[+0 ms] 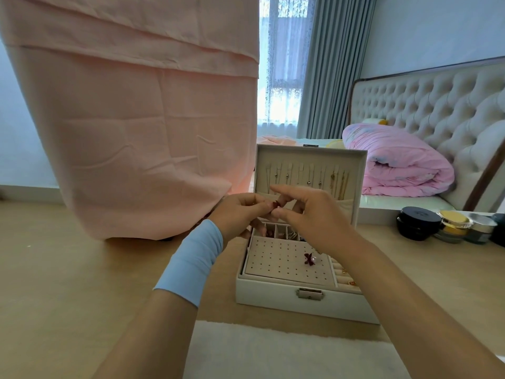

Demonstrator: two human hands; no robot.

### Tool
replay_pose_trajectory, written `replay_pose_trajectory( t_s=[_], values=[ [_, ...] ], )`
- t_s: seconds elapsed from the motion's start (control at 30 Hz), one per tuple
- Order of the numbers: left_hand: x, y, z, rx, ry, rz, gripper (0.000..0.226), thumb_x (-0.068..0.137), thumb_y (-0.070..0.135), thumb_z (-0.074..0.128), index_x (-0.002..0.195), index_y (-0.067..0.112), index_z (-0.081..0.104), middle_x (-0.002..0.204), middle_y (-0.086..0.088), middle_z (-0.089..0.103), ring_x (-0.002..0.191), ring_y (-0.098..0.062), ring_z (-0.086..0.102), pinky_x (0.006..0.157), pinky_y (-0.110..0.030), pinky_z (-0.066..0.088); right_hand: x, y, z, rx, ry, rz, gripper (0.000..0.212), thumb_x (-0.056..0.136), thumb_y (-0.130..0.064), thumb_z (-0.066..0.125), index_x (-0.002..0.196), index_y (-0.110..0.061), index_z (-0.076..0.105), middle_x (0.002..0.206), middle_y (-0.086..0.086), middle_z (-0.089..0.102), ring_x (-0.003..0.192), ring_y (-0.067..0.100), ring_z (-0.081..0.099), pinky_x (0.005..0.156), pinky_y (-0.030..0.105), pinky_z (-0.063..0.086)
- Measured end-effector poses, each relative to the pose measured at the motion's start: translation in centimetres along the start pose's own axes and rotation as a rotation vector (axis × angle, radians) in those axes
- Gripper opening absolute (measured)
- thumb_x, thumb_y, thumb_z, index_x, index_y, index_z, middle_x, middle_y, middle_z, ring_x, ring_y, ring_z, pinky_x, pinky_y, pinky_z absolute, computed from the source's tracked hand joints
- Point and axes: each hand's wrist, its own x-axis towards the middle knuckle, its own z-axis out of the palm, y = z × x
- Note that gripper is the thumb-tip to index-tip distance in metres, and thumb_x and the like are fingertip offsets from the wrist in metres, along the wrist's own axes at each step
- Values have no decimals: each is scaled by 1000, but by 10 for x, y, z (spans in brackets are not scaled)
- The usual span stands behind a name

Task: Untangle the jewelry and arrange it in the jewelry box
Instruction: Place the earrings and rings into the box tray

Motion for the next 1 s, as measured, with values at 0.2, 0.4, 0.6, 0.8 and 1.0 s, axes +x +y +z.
replay_pose_trajectory(
  t_s=[0.2, 0.4, 0.6, 0.8, 1.0],
  values=[
    [3, -2, -5, 111, 6, -2, 11, 94, 21, 60, 84, 19, 66, 75, 6, 71, 61, -9, 63, 51, -21, 43, -4, -1, 6, 21, 8, 4, 26, 86, -24, 77, 111, -31, 74, 80, -29, 63, 69, -9, 64, 63, 5, 49],
    [2, -6, -19, 447, -29, -58, 10, 91, 25, 63, 84, 21, 68, 83, 3, 72, 66, -10, 61, 59, -21, 44, 2, 2, 17, -123, -147, 74, 14, 91, -28, 73, 103, -34, 79, 89, -20, 73, 78, -3, 62, 78, 24, 54],
    [3, -11, -24, 591, -39, -88, 12, 86, 14, 67, 85, 25, 67, 78, 8, 61, 65, -7, 55, 62, -19, 43, 4, -2, 26, -466, -336, 4, 20, 94, -33, 68, 113, -33, 76, 110, -17, 72, 90, -2, 51, 80, 22, 45],
    [7, -14, -24, 665, -71, -89, 13, 82, 15, 71, 79, 28, 68, 72, 13, 60, 62, -4, 54, 61, -16, 42, 5, 0, 28, -460, -361, -17, 20, 94, -35, 69, 112, -37, 76, 107, -18, 72, 85, -4, 48, 65, 16, 35],
    [8, -15, -24, 695, -65, -68, 13, 81, 15, 74, 79, 27, 68, 71, 13, 58, 62, -3, 52, 62, -17, 41, 7, 1, 36, -448, -342, 50, 18, 93, -35, 69, 110, -37, 76, 104, -14, 74, 94, 8, 62, 83, 32, 53]
  ],
)
